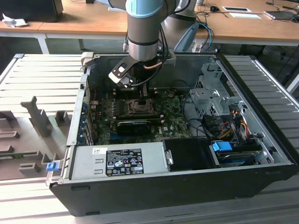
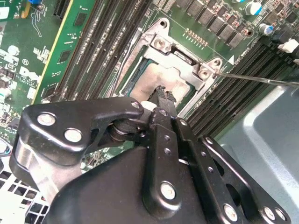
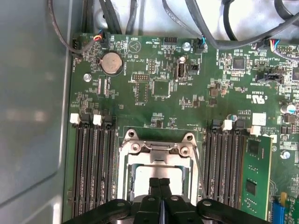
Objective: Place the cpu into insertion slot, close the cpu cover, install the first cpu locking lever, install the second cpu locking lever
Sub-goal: 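Close the cpu cover, then install the first cpu locking lever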
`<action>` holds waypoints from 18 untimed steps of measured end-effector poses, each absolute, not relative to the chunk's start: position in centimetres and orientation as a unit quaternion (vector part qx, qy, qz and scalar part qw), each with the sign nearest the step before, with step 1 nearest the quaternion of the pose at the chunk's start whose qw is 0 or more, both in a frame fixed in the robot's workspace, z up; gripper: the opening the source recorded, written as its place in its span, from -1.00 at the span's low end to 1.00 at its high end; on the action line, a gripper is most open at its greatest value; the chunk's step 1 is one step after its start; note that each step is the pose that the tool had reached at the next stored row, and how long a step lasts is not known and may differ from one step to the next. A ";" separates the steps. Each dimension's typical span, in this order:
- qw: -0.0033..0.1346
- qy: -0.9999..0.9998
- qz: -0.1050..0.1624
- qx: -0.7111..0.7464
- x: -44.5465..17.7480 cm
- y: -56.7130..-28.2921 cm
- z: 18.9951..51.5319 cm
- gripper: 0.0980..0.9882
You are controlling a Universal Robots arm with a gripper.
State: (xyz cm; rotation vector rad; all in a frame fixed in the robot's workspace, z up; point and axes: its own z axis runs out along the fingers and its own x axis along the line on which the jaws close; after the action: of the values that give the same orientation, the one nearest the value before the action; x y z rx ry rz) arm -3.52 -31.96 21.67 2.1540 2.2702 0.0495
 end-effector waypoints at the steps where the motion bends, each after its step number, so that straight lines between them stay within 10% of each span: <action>1: 0.006 0.725 0.016 0.688 -3.5 -32.0 21.7 -0.98; 18: 0.006 0.725 0.016 0.688 -3.4 -32.0 22.5 -0.98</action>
State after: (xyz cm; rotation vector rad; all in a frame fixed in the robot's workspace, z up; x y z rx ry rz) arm -3.40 -31.96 22.47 2.1540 2.2701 0.0492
